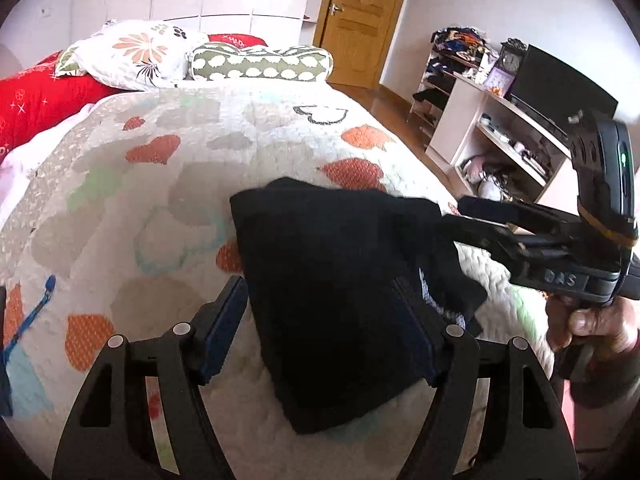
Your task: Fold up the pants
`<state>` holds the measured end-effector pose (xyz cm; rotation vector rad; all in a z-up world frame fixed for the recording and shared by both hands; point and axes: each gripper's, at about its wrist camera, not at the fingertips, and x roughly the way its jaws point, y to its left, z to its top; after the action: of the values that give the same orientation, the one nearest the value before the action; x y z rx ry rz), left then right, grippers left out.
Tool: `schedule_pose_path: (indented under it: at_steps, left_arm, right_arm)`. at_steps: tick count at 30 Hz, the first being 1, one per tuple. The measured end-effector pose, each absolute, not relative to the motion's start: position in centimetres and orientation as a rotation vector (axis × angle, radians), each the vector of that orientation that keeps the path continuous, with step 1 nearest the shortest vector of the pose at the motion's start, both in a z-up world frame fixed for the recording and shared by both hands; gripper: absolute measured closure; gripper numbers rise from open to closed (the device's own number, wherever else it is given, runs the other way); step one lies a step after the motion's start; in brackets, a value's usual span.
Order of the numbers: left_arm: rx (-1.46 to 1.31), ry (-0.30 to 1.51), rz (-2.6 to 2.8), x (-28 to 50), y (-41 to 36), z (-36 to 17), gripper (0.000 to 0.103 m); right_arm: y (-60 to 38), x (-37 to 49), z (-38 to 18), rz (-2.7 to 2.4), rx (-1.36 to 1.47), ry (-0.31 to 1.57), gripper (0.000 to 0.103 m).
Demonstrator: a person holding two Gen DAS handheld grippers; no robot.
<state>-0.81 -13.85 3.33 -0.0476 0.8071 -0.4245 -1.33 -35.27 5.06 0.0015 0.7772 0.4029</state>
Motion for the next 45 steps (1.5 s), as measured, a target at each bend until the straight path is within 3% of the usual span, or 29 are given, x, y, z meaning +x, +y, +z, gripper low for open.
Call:
schedule_pose_path:
  at_steps: [2, 10, 21, 24, 26, 29, 45]
  left_arm:
    - [-0.056, 0.826, -0.421, -0.2, -14.4, 2.6, 0.030]
    - [-0.039, 0.879, -0.386, -0.1, -15.6, -0.7, 0.028]
    - [-0.078, 0.892, -0.368, -0.2, -15.3, -0.9, 0.025]
    - [-0.077, 0.891, -0.359, -0.4, -15.5, -0.9, 0.025]
    - [-0.067, 0.890, -0.350, -0.4, -15.7, -0.9, 0.024]
    - [-0.040, 0.882, -0.331, -0.7, -16.1, -0.8, 0.024]
    - [-0.016, 0.821, -0.268, -1.6, -15.2, 2.1, 0.024]
  right_arm:
    - [-34.5, 0.5, 5.2, 0.411, 0.026, 0.763, 0.062]
    - [-30.9, 6.5, 0.0, 0.348, -0.038, 0.872, 0.067]
    - [-32.0, 2.0, 3.1, 0.320, -0.062, 0.852, 0.064]
    - [-32.7, -0.6, 2.0, 0.287, -0.097, 0.896, 0.064]
    - [-33.3, -1.9, 0.6, 0.262, -0.112, 0.908, 0.056]
    - [-35.2, -3.3, -0.7, 0.266, 0.004, 0.888, 0.054]
    - [-35.7, -4.8, 3.5, 0.269, 0.088, 0.837, 0.053]
